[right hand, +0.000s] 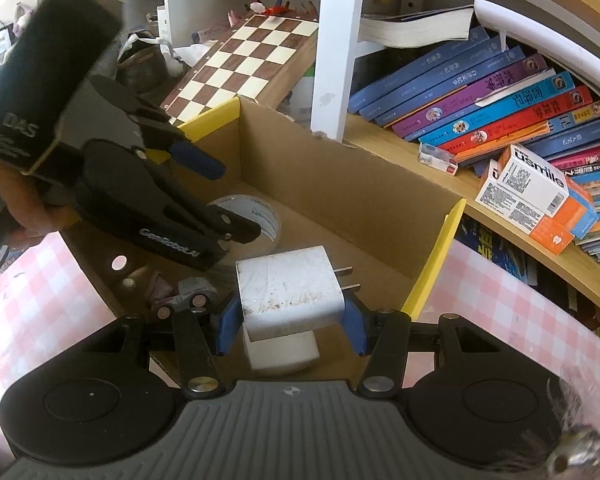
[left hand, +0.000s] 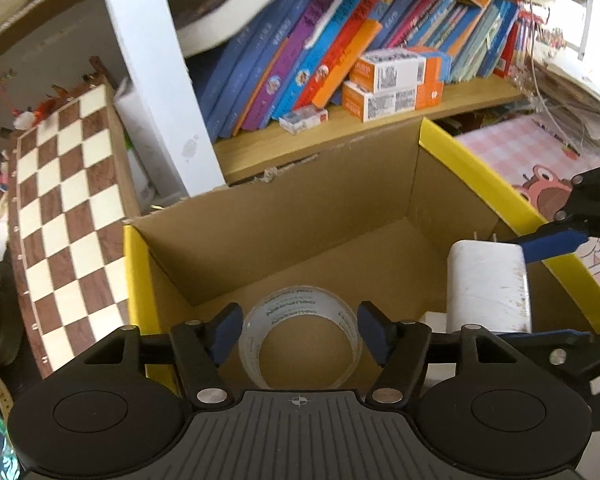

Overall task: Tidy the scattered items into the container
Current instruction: 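Open the left tool to drop the tape roll into the box, then lower the white charger into the box and open the right tool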

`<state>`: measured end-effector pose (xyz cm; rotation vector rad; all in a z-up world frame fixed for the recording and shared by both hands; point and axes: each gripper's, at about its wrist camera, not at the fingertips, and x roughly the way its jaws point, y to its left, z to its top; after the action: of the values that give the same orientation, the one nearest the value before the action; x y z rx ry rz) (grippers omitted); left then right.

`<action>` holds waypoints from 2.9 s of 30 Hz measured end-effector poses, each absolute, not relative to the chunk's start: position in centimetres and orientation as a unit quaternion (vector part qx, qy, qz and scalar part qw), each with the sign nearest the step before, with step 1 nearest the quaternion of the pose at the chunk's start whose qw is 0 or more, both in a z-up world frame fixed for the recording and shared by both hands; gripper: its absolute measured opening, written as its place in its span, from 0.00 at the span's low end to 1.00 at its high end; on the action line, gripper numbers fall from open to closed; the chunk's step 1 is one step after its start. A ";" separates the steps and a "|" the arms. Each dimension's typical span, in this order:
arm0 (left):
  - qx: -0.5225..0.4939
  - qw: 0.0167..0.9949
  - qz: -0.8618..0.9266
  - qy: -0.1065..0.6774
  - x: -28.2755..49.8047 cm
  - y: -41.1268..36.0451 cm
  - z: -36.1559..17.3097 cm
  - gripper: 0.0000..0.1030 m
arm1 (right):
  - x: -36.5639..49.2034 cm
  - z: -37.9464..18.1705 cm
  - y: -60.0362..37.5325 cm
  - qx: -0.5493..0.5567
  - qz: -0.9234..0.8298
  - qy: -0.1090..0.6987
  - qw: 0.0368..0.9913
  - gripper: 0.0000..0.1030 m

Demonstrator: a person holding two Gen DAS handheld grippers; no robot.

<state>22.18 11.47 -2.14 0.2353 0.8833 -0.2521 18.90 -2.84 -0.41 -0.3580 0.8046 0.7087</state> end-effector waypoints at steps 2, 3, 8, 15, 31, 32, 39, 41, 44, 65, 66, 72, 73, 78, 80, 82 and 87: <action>0.107 0.895 -0.119 0.415 21.5 11.7 -1.5 0.64 | 18.7 -0.3 -2.7 -0.172 0.337 0.379 0.844 0.49; 0.105 0.898 -0.119 0.411 21.2 11.8 -1.2 0.64 | 18.7 -0.2 -2.6 -0.174 0.337 0.379 0.844 0.49; 0.092 0.910 -0.115 0.387 19.4 12.2 0.2 0.66 | 18.2 0.1 -2.4 -0.182 0.338 0.375 0.844 0.49; 0.076 0.923 -0.112 0.361 17.2 12.6 1.4 0.73 | 18.0 0.5 -2.2 -0.190 0.335 0.372 0.844 0.49; 0.058 0.932 -0.116 0.339 12.8 12.8 1.9 0.73 | 20.6 -0.9 -1.4 -0.206 0.325 0.401 0.831 0.49; 0.056 0.932 -0.117 0.339 12.7 12.8 1.9 0.73 | 20.8 -1.1 -1.2 -0.210 0.326 0.403 0.829 0.49; 0.044 0.930 -0.119 0.345 12.7 12.9 1.5 0.74 | 22.9 -2.4 0.2 -0.249 0.330 0.410 0.813 0.49; 0.042 0.930 -0.118 0.346 12.7 13.1 1.4 0.74 | 23.3 -2.6 0.5 -0.254 0.330 0.411 0.811 0.49; 0.039 0.930 -0.115 0.346 12.7 13.3 1.3 0.74 | 23.9 -2.9 0.8 -0.261 0.329 0.413 0.808 0.49; 0.038 0.926 -0.114 0.357 13.6 13.3 0.7 0.74 | 25.0 -3.1 0.8 -0.259 0.323 0.411 0.812 0.44; 0.038 0.926 -0.114 0.358 13.7 13.3 0.7 0.74 | 25.0 -3.0 0.8 -0.258 0.323 0.409 0.814 0.44; 0.039 0.927 -0.113 0.355 13.7 13.2 0.9 0.74 | 24.9 -2.6 0.6 -0.252 0.321 0.406 0.818 0.44; 0.039 0.928 -0.112 0.354 13.7 13.2 0.9 0.74 | 24.8 -2.6 0.5 -0.251 0.321 0.405 0.818 0.44; 0.043 0.929 -0.108 0.351 13.5 13.1 1.2 0.74 | 23.9 -1.9 0.0 -0.240 0.320 0.400 0.825 0.44; 0.043 0.930 -0.105 0.350 13.4 13.1 1.3 0.76 | 23.5 -1.5 -0.3 -0.236 0.318 0.399 0.827 0.44; 0.041 0.931 -0.101 0.348 13.2 13.1 1.4 0.79 | 23.0 -1.0 -0.6 -0.230 0.315 0.394 0.832 0.44; 0.034 0.934 -0.093 0.343 12.6 13.2 1.9 0.81 | 21.6 0.5 -1.6 -0.212 0.306 0.380 0.846 0.44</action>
<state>12.57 13.19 1.90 0.0698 0.7021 -0.1908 21.61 -1.58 0.51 -0.4475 0.8024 0.6462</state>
